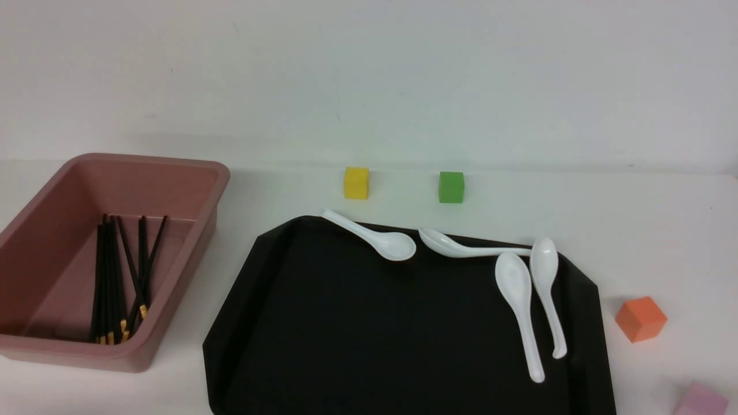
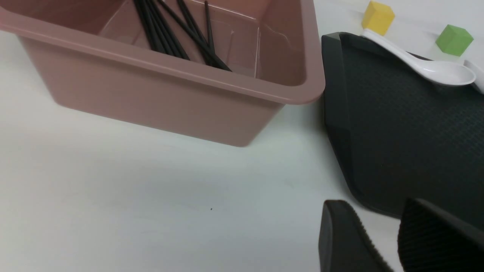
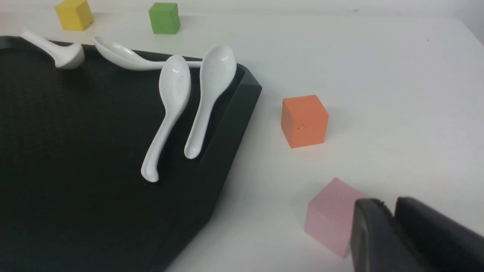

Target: On white tablecloth take chopsticks from black tray and put them in box.

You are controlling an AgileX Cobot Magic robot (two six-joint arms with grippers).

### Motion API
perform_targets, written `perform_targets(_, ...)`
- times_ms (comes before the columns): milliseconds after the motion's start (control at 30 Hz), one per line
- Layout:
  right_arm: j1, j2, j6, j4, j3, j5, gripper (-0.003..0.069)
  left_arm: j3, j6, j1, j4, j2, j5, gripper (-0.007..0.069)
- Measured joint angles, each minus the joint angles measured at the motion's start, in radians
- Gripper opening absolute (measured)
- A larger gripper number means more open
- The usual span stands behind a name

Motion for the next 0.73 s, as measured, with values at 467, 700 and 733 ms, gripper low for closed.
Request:
perform_targets(467,0.000,0.000,0.000,0.000,0.000,0.000,0.0120,0.000,0.000,0.000,0.000,0.000,0.000,0.0239)
perform_targets(700,0.000,0.000,0.000,0.000,0.000,0.000,0.0128,0.000,0.000,0.000,0.000,0.000,0.000,0.0239)
perform_targets(733,0.000,0.000,0.000,0.000,0.000,0.000,0.0128,0.000,0.000,0.000,0.000,0.000,0.000,0.0239)
